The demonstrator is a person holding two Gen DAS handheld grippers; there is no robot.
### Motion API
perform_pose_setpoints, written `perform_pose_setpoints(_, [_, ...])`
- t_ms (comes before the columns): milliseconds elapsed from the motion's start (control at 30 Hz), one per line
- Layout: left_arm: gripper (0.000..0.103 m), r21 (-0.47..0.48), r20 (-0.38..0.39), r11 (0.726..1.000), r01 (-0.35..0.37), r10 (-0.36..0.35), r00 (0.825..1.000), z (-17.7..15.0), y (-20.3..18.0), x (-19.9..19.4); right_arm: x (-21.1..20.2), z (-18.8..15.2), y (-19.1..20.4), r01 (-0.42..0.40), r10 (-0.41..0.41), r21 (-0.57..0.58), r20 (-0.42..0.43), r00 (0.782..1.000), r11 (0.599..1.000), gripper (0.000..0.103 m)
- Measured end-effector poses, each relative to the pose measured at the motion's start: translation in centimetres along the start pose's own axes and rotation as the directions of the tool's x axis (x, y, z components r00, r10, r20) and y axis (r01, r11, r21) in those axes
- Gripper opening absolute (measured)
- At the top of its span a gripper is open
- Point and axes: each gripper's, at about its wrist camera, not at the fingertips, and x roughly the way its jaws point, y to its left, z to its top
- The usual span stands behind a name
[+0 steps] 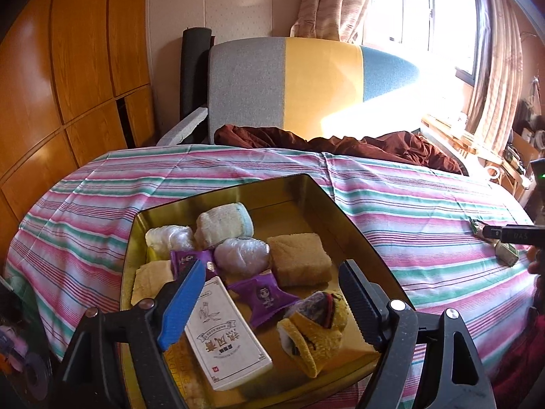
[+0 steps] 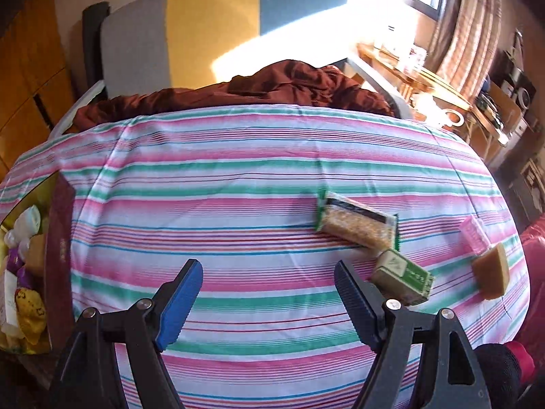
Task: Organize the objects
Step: 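Move both open tools back toward the cracker packet and green box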
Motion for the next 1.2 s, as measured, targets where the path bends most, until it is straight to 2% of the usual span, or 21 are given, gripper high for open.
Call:
perform_pose_setpoints(100, [0.082, 0.027, -0.004, 0.999, 0.020, -0.020, 1.000, 0.2, -1.3, 0.1, 0.8, 0.4, -4.9, 0.030, -0.031, 0.150, 0.005, 1.000, 0.988, 0.081])
perform_pose_setpoints(167, [0.083, 0.050, -0.004, 0.998, 0.031, -0.031, 1.000, 0.3, -2.4, 0.2, 1.3, 0.1, -7.9, 0.056, -0.059, 0.262, 0.004, 0.998, 0.964, 0.082])
perform_pose_setpoints(200, [0.083, 0.062, -0.005, 0.997, 0.038, -0.037, 0.999, 0.4, -2.9, 0.3, 1.6, -0.2, -9.4, 0.055, -0.057, 0.329, -0.002, 0.998, 0.943, 0.082])
perform_pose_setpoints(267, [0.083, 0.082, -0.009, 0.995, 0.051, -0.051, 0.999, 0.5, -4.0, 0.5, 2.3, -1.1, -12.1, 0.002, 0.003, 0.463, -0.009, 1.000, 0.886, 0.083])
perform_pose_setpoints(333, [0.083, 0.099, -0.017, 0.993, 0.069, -0.067, 0.998, 0.7, -5.1, 0.9, 2.6, -1.8, -13.4, -0.002, 0.016, 0.535, -0.021, 1.000, 0.845, 0.083])
perform_pose_setpoints(400, [0.083, 0.117, -0.025, 0.989, 0.087, -0.084, 0.996, 0.8, -6.4, 1.2, 2.3, -1.9, -13.8, -0.021, 0.024, 0.554, 0.003, 1.000, 0.832, 0.083])
perform_pose_setpoints(567, [0.083, 0.169, -0.048, 0.976, 0.140, -0.134, 0.990, 1.3, -10.1, 2.2, 2.2, -2.0, -13.6, -0.049, 0.049, 0.547, 0.014, 0.999, 0.836, 0.083])
perform_pose_setpoints(833, [0.083, 0.239, -0.091, 0.950, 0.201, -0.184, 0.979, 1.5, -15.7, 4.3, 2.5, -2.5, -14.3, -0.092, 0.099, 0.586, 0.020, 0.995, 0.805, 0.083])
perform_pose_setpoints(1100, [0.083, 0.273, -0.149, 0.930, 0.247, -0.213, 0.966, 1.0, -19.7, 6.7, 2.7, -2.7, -14.8, -0.092, 0.109, 0.605, 0.009, 0.994, 0.791, 0.083])
perform_pose_setpoints(1200, [0.083, 0.269, -0.187, 0.925, 0.268, -0.222, 0.957, 0.4, -20.7, 7.8, 3.0, -2.5, -15.2, -0.102, 0.144, 0.609, -0.021, 0.989, 0.787, 0.083])
